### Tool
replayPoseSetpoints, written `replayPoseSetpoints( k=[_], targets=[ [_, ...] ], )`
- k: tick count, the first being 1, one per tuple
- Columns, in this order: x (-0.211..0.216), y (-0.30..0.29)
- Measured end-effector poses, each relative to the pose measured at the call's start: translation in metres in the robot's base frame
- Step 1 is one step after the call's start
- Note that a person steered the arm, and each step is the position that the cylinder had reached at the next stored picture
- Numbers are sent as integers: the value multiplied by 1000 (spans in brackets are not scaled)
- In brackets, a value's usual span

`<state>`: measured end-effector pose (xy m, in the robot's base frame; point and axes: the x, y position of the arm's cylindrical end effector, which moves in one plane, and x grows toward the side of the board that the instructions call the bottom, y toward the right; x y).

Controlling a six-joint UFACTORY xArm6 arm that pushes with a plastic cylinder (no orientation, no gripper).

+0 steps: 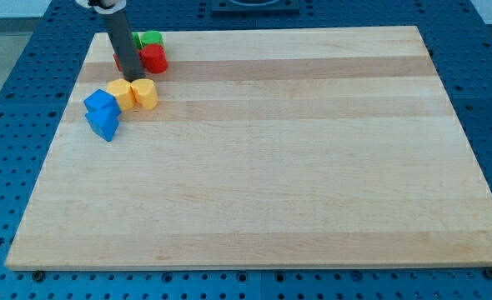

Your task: Move the blue cube and blue triangle down a bit

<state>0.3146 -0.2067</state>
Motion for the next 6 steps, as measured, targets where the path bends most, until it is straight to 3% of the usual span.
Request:
replayPoseSetpoints(
  k=[2, 6],
  targets=[
    [3, -36],
    [67, -52]
  ],
)
